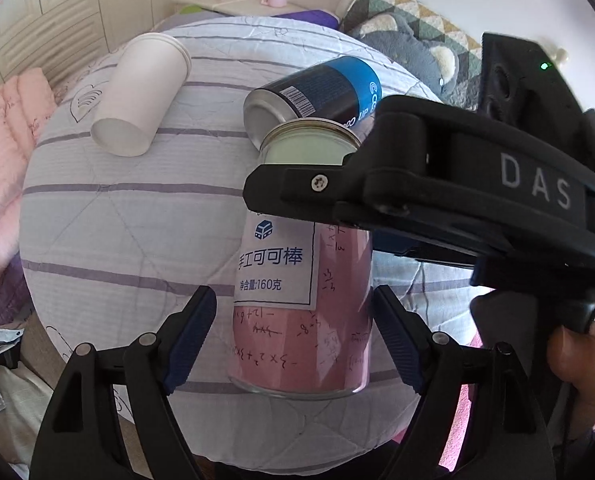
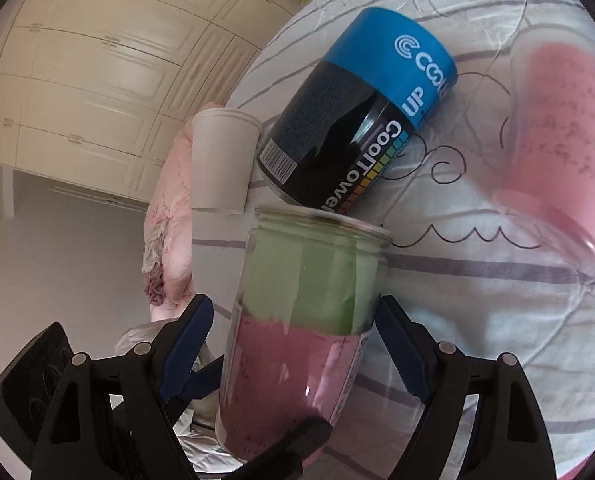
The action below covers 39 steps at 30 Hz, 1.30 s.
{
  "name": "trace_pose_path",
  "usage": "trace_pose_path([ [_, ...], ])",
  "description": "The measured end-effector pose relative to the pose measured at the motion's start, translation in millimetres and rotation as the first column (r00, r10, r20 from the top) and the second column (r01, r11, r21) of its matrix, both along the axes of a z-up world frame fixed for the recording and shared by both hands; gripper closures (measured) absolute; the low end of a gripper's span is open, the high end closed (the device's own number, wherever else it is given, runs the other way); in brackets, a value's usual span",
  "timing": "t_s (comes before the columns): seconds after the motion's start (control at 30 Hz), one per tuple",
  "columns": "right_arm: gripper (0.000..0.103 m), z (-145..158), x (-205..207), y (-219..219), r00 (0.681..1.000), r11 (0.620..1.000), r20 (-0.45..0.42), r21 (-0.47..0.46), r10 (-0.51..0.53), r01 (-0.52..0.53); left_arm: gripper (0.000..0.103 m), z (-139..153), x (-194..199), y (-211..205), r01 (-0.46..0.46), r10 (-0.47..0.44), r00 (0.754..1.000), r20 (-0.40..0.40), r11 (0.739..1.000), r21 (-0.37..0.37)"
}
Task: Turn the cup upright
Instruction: 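Grasp the can body with the right tool while the left tool holds it upright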
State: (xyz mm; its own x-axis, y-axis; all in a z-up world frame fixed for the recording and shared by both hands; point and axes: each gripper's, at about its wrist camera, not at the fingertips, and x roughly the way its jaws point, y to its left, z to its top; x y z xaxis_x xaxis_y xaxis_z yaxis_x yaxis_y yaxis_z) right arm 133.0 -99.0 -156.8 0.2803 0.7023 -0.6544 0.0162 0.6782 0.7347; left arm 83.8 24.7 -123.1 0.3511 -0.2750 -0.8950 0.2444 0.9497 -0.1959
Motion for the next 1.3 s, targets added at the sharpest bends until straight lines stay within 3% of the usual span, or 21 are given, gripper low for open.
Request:
trace_pose_path([
  [0.1,0.019,-6,3,-4,1.000,0.998,-0.003,0.060,-0.007,0.007,0.019,1,2,0,0.006,-0.006,1.000,0.013,1.000,0.010],
  [0.17,0.031,-8,2,-6,1.000,0.996,0.012,0.092,-0.003,0.002,0.018,0,3,-1,0.004,-0.004,1.000,0.015,1.000,0.018],
  [0.2,0.031,-9,-1,-9,1.000,0.994,0.016,0.106,0.003,-0.004,0.018,-1,4,-1,0.009,-0.009,1.000,0.008,1.000,0.008],
  [0.63,0.031,20,-24,-17,0.983,0.999,0.185,0.039,0.018,-0.025,0.015,0,-4,-7,0.022,-0.021,1.000,0.022,0.999,-0.036],
  [0.87,0.031,43,-39,-19,0.946,0.997,0.319,-0.071,0.056,-0.034,0.013,4,-12,-9,0.021,-0.018,0.998,0.060,0.998,-0.058],
  [1.3,0.031,62,-47,-19,0.831,0.962,0.540,-0.271,0.136,0.018,0.008,-7,0,-16,0.019,-0.012,0.999,0.052,0.991,-0.135],
])
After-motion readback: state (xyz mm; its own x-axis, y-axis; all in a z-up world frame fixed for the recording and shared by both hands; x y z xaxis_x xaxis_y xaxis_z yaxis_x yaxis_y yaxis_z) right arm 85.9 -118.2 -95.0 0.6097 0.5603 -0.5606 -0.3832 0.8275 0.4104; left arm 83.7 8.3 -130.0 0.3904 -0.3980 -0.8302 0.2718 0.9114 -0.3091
